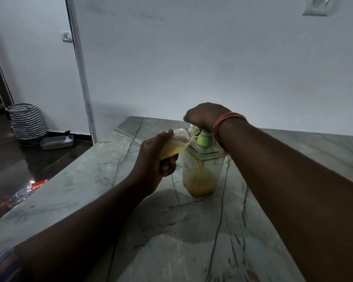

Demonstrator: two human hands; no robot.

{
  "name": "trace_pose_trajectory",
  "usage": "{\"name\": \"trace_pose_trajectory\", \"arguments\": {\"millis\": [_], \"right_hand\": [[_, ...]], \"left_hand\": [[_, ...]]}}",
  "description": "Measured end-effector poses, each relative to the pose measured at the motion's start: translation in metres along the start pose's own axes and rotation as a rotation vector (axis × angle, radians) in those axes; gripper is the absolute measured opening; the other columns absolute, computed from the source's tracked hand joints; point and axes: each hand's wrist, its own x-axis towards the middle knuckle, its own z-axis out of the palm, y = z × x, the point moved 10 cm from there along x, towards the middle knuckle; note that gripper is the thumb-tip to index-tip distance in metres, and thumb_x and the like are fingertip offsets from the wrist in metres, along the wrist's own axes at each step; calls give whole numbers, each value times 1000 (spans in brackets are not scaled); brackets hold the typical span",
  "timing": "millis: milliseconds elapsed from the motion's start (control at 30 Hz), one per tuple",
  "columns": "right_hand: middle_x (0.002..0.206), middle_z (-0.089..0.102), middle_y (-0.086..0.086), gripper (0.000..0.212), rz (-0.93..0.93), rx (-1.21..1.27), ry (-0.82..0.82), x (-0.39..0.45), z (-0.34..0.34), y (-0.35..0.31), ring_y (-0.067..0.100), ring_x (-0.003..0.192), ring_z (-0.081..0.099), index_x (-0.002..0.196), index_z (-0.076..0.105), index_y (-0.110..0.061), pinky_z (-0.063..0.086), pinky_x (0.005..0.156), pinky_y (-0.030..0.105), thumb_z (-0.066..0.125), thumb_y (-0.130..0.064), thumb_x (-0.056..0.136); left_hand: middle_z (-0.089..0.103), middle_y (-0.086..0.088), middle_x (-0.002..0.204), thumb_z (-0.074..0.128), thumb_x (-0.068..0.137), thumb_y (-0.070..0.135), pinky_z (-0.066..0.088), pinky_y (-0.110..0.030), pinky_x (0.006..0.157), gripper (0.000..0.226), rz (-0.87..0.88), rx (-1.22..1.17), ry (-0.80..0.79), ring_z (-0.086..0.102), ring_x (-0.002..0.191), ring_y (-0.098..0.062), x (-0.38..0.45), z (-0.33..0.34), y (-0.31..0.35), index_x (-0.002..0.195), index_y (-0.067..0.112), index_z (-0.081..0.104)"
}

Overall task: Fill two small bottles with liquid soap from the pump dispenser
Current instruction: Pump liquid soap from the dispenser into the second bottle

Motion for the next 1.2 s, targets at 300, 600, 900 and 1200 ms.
{"name": "trace_pose_trajectory", "arguments": {"millis": [300, 600, 900, 1200], "right_hand": [[71, 59, 0, 27, -5, -31, -21, -4, -7, -6, 14, 61, 54, 67, 58, -17, 31, 49, 25, 47, -35, 84], [70, 54, -2, 26, -13, 1, -22, -1, 2, -2, 12, 59, 49, 68, 53, -19, 26, 49, 27, 42, -31, 88], [70, 49, -2, 27, 16, -1, -79, -9, -4, -3, 9, 55, 45, 83, 55, -16, 27, 47, 24, 39, -36, 93], [75, 56, 0, 26, 41, 98, -16, -8, -4, 3, 14, 66, 52, 73, 57, -16, 30, 52, 26, 42, -32, 86]], "left_hand": [[48, -4, 51, 54, 102, 40, 30, -21, 43, 38, 13, -5, -18, 36, 37, -12, -3, 4, 5, 89, 16, 80], [48, -4, 51, 55, 101, 40, 29, -22, 43, 38, 1, -3, -2, 35, 38, -13, 1, -1, -3, 79, 18, 78], [51, -7, 51, 59, 99, 41, 30, -21, 42, 38, 23, -14, 2, 36, 37, -13, -2, 5, 6, 85, 11, 78], [49, -8, 52, 60, 99, 43, 31, -22, 44, 41, 17, 4, -3, 36, 38, -14, -1, 1, 3, 89, 8, 78]]}}
